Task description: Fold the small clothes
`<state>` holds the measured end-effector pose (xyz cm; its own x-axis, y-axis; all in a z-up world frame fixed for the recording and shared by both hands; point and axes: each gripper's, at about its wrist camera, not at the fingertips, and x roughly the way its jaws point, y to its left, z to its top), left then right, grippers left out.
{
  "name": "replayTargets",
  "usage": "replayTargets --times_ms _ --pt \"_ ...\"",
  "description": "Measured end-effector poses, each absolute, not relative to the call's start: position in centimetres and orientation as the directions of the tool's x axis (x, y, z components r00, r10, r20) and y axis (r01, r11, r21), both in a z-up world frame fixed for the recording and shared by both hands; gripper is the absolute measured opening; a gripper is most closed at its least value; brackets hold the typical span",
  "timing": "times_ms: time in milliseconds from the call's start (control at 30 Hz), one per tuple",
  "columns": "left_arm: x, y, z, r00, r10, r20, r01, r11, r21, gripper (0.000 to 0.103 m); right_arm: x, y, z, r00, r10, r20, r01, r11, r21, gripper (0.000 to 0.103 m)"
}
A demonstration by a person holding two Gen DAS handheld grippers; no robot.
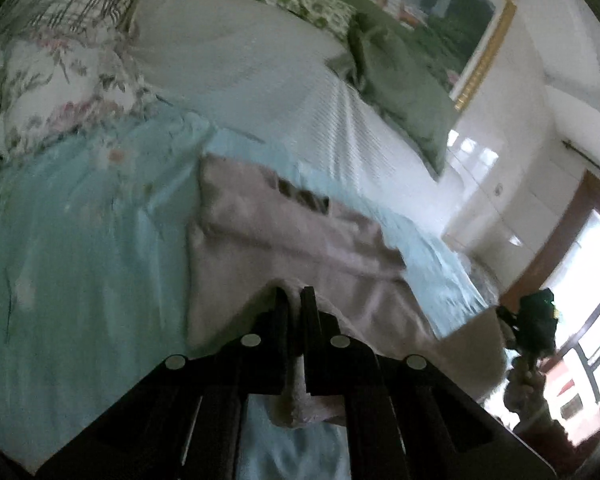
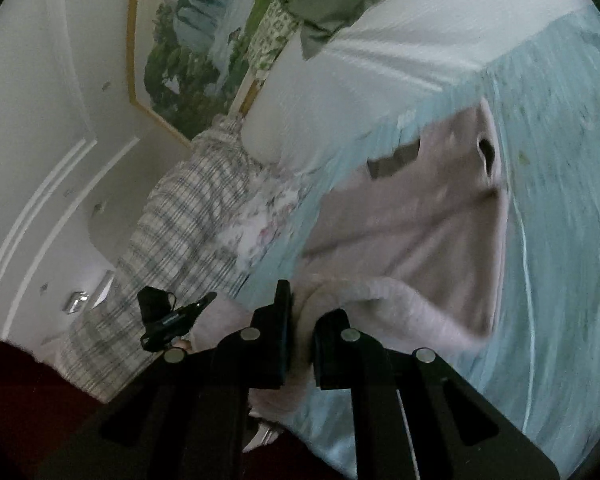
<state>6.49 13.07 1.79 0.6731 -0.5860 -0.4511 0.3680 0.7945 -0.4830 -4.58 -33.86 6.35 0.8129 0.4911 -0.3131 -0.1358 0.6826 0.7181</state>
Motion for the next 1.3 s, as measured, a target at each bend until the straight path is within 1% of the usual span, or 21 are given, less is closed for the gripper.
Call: replayTargets --times_ms 167,333,400,433,533,667,733,833,867,900,933,967,1000,1033,1100,1133,1200,1233,1267,1300 --pt "14.6 11.6 3.0 0.722 -0.510 -0.468 0.301 0.840 -0.452 0.004 2.2 -37.9 7.5 0.845 0.396 -0.358 -0.057 0.733 0.678 0.010" --pt "22.5 9.4 3.9 0.742 -0.448 -0.498 0.253 0.876 -0.410 0.003 8.9 -41.5 7.9 0.857 0.273 -0.438 0.072 0.778 0.625 0.010" --pt "25.2 8.5 3.8 0.742 -0.426 -0.517 0.238 0.889 -0.391 0.003 11.2 -42.8 7.5 0.850 0.251 -0.463 0.111 0.774 0.623 0.010" --pt "27.1 8.0 3.6 0.738 -0.416 -0.531 0.231 0.895 -0.381 0.003 12.2 -43.4 7.1 0.845 0.240 -0.478 0.127 0.778 0.615 0.010" --pt "30.4 7.0 2.2 0.722 -0.394 -0.570 0.208 0.908 -0.364 0.004 15.3 -44.5 5.6 0.805 0.157 -0.572 0.216 0.821 0.529 0.010" --pt "34.3 5.6 -1.5 0.676 -0.344 -0.652 0.161 0.932 -0.325 0.004 18.5 -46.4 1.7 0.729 0.138 -0.671 0.318 0.799 0.510 0.010" --pt "35.9 5.1 -3.5 0.648 -0.304 -0.699 0.127 0.947 -0.295 0.004 19.2 -47.0 0.0 0.702 0.163 -0.693 0.345 0.773 0.532 0.012" --pt "37.2 5.4 -6.0 0.595 -0.295 -0.748 0.099 0.950 -0.295 0.007 18.6 -47.8 -0.7 0.700 0.192 -0.688 0.369 0.728 0.578 0.025" --pt "36.9 5.7 -6.0 0.592 -0.308 -0.745 0.102 0.945 -0.310 0.008 17.5 -48.2 -0.1 0.720 0.191 -0.667 0.368 0.710 0.601 0.038" --pt "36.3 6.0 -5.8 0.595 -0.327 -0.734 0.108 0.938 -0.331 0.015 16.3 -48.3 0.6 0.736 0.174 -0.655 0.367 0.710 0.601 0.052" --pt "35.4 6.2 -5.3 0.593 -0.350 -0.725 0.123 0.929 -0.348 0.030 15.1 -48.3 1.6 0.746 0.133 -0.653 0.379 0.720 0.581 0.058" --pt "34.5 6.2 -4.9 0.594 -0.361 -0.719 0.135 0.926 -0.353 0.037 14.0 -47.9 2.6 0.755 0.088 -0.650 0.388 0.739 0.551 0.061" --pt "33.3 6.1 -4.3 0.601 -0.374 -0.707 0.155 0.922 -0.355 0.044 13.1 -47.3 3.6 0.764 0.071 -0.641 0.376 0.759 0.532 0.061" --pt "31.7 5.6 -3.7 0.604 -0.396 -0.692 0.192 0.915 -0.356 0.046 12.8 -46.5 4.2 0.770 0.085 -0.632 0.350 0.773 0.529 0.061" --pt "29.5 3.9 -3.1 0.580 -0.440 -0.685 0.266 0.898 -0.352 0.047 13.2 -43.0 4.8 0.750 0.182 -0.636 0.237 0.823 0.516 0.058" --pt "28.4 2.1 -3.3 0.550 -0.464 -0.694 0.317 0.885 -0.340 0.047 13.9 -40.8 4.6 0.714 0.229 -0.661 0.177 0.855 0.487 0.058" --pt "27.6 -0.8 -4.2 0.493 -0.477 -0.728 0.381 0.870 -0.313 0.047 15.6 -36.9 3.6 0.630 0.284 -0.723 0.082 0.901 0.426 0.048" --pt "27.6 -1.9 -4.7 0.468 -0.473 -0.746 0.400 0.867 -0.299 0.047 16.5 -35.1 2.9 0.584 0.296 -0.756 0.040 0.920 0.391 0.046" --pt "27.7 -3.1 -5.4 0.439 -0.463 -0.770 0.417 0.864 -0.281 0.047 17.5 -33.5 2.1 0.539 0.282 -0.794 0.010 0.940 0.341 0.043" --pt "28.1 -4.3 -6.3 0.411 -0.437 -0.800 0.428 0.867 -0.254 0.047 18.6 -32.3 1.1 0.494 0.237 -0.837 -0.001 0.962 0.272 0.041"
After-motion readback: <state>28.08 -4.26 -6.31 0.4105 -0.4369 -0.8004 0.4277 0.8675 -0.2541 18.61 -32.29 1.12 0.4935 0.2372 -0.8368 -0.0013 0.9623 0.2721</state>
